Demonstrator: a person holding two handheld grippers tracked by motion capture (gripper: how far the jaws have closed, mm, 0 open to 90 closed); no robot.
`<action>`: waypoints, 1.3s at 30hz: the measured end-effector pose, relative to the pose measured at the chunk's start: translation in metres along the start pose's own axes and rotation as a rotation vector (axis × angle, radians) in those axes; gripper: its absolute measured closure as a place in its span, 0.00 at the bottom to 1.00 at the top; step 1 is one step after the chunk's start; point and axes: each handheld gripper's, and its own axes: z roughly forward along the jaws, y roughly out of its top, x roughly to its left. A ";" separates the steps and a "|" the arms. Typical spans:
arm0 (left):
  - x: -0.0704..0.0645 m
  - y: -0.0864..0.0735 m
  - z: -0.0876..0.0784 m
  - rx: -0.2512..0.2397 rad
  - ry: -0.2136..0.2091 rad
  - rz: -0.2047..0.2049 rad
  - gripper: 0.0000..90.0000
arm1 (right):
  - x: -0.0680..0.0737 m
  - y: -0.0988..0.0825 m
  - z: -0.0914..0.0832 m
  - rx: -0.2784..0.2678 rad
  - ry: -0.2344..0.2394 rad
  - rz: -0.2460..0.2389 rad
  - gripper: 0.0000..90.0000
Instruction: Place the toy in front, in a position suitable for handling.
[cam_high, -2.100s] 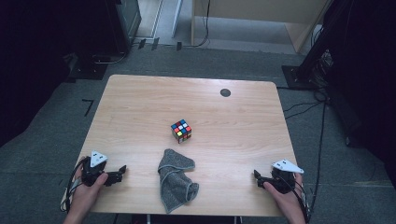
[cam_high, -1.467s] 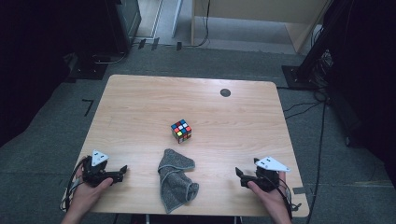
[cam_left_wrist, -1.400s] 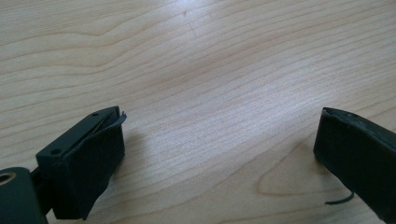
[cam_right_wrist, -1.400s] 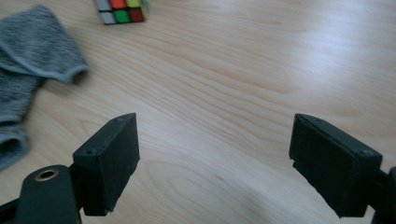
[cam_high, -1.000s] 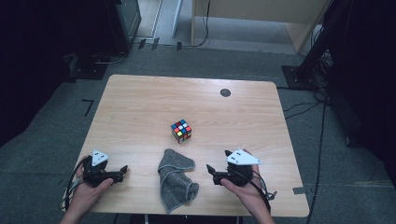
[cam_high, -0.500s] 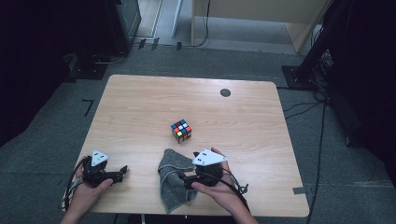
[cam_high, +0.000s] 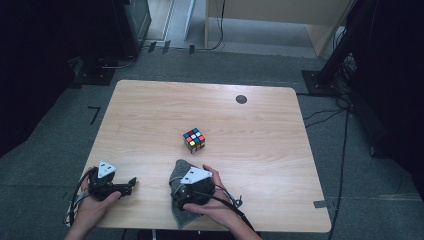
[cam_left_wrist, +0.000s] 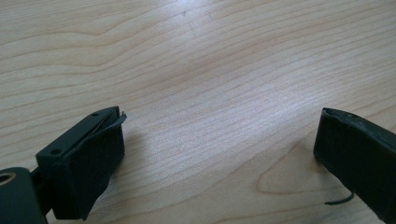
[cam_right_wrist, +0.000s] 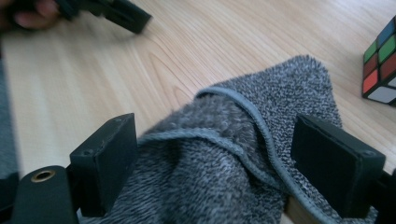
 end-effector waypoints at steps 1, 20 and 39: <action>0.000 0.000 0.000 -0.001 0.000 -0.001 0.02 | 0.000 -0.001 0.003 0.008 -0.012 -0.004 0.18; 0.001 0.000 0.000 -0.001 0.004 -0.008 0.02 | -0.006 -0.021 0.012 0.012 -0.165 -0.027 0.73; 0.001 0.001 -0.002 0.018 0.017 -0.004 0.04 | -0.049 -0.043 -0.074 -0.102 -0.280 0.100 0.71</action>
